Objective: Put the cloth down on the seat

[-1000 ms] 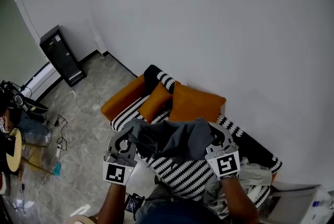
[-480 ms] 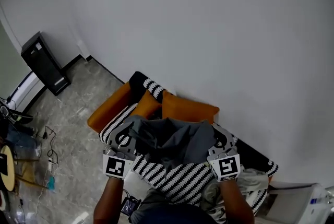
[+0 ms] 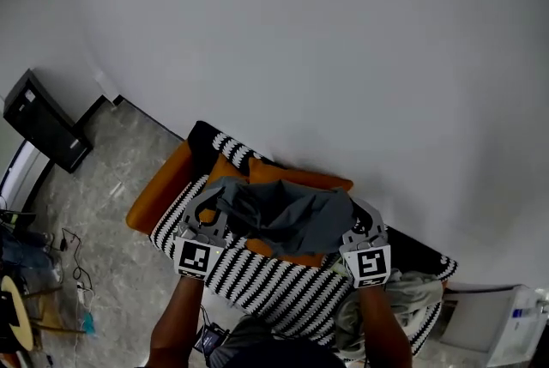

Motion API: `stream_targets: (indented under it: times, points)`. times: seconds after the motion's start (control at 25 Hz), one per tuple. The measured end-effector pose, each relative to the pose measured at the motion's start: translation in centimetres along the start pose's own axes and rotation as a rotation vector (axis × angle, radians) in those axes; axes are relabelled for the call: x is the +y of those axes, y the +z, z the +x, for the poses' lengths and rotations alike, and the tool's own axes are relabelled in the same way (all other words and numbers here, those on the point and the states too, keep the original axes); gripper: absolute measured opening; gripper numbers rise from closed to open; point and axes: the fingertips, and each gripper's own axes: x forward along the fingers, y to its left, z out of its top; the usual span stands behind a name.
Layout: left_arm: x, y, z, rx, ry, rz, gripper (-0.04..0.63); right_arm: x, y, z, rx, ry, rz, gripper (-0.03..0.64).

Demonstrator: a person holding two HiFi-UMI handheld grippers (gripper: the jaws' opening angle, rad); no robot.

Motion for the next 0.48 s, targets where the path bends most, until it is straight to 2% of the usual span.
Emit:
stream_targets:
  times: [0.24,0.48]
  points:
    - [0.5,-4.4,6.9,0.041,-0.060,-0.025,0.032,-3.9,-4.4,3.6,0.068,-0.077,0.025,0.032]
    - [1.1,-9.0,12.2,0.094,-0.082,-0.067,0.032,-6.5,-8.8,7.2,0.117,-0.125,0.054,0.032]
